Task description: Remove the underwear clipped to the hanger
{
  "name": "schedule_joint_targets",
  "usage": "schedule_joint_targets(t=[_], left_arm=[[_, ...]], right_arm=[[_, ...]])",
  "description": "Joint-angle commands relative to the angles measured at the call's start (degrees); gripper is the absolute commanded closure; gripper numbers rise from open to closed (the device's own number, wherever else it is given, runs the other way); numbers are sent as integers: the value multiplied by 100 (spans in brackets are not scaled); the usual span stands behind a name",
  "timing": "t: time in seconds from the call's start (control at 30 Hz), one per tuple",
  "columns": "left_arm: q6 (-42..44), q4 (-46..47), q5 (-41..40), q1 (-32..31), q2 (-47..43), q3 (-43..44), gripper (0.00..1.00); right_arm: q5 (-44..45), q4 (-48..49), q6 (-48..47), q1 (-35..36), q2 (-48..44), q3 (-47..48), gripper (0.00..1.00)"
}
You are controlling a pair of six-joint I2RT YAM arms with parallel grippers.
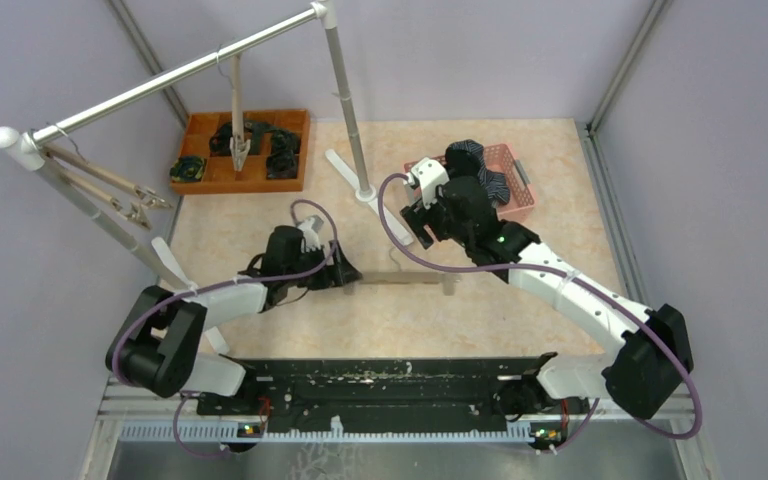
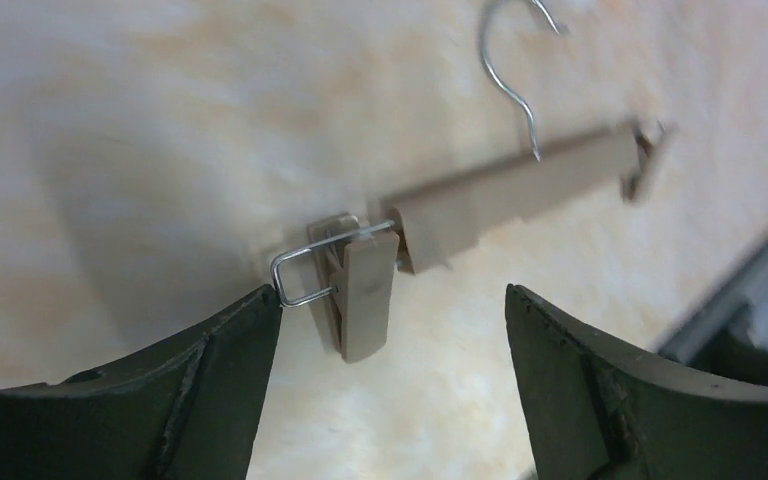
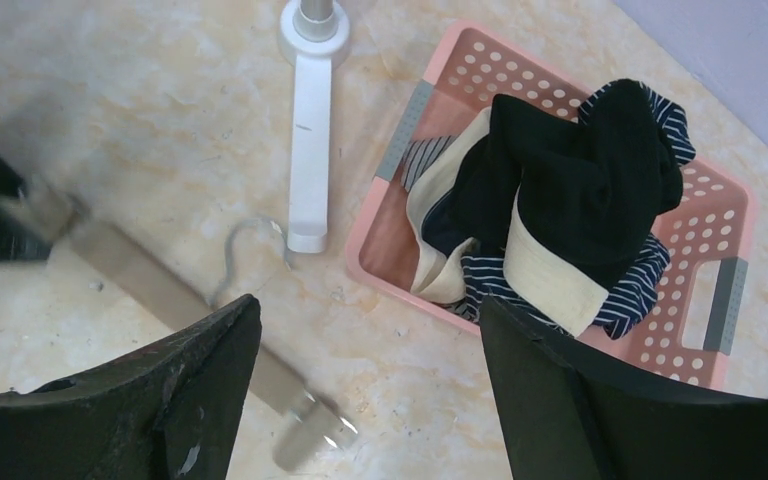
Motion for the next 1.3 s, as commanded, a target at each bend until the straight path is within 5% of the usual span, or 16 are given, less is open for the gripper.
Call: schedule_joint_targets(t=[0.0,0.17,0.27,0.4,0.63,0.9,1.27], left_arm=[[270,-80,2357,-585,307,-369,13],[1532,-1210,3974,-897,760,113,14],[2773,-2606,3663,-964,405,710,10],[2903,-3292,2293,-983,-400,1645,0],[2587,-1586,718,-1085,-895,1643,0],[3657,-1116,907,-1604,645,1913,0],[3839,-834,853,-1747,1543,2037,0]], right_arm=[[-41,400,269,53,-434,-89,20],[-109,123,490,53,-435,98,19],[-70,-9,771,66,-387,318,19],[98,-123,1249,150,-277,675,19],[712,-96,1026,500,20,928,20],[834,51,1062,571,-229,775,20],[1433,206,1007,572,-835,388,18]])
